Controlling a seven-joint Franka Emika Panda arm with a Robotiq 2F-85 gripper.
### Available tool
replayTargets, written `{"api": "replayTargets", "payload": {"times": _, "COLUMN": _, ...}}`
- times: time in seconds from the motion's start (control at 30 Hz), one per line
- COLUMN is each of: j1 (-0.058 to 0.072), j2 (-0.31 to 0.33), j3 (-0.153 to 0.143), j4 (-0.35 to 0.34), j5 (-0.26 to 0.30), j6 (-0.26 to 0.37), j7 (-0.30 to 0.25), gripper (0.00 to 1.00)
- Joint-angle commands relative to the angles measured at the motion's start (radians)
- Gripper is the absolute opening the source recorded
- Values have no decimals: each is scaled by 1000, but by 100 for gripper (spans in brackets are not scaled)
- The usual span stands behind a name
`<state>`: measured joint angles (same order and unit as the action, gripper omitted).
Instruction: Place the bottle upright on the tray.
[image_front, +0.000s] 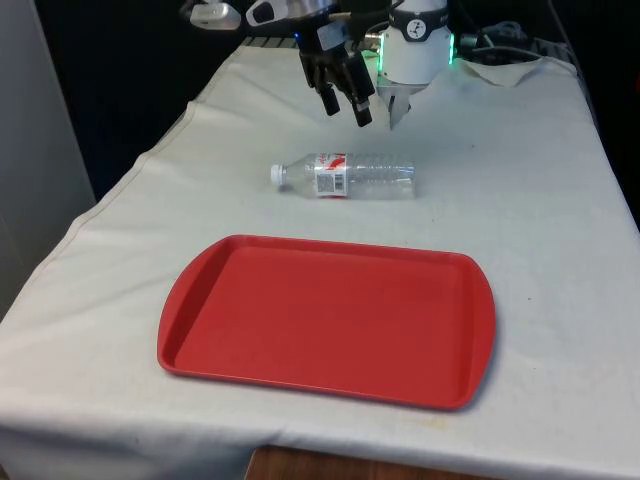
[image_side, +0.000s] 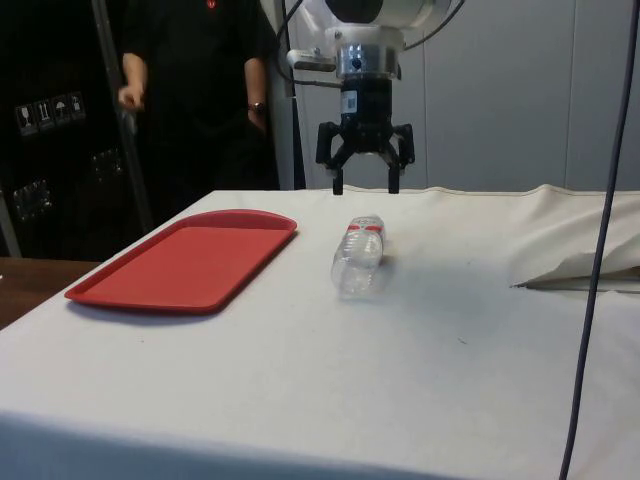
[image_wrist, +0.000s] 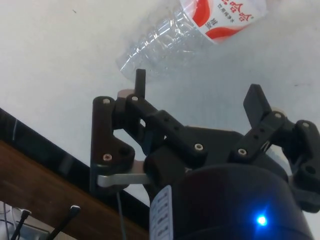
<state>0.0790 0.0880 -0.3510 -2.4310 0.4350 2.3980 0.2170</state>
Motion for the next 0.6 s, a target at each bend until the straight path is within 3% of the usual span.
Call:
{"api": "replayTargets", "payload": {"times": 0.0, "j1": 0, "j2": 1, "j3": -1, "j4": -1, "j5": 2, "j6": 0, "j7": 4, "gripper": 100}}
{"api": "replayTargets", "payload": {"times": 0.57, "j1": 0, "j2": 19, "j3": -3, "j4": -11, "j5": 48, "j6": 1, "j7": 70, "gripper": 100}}
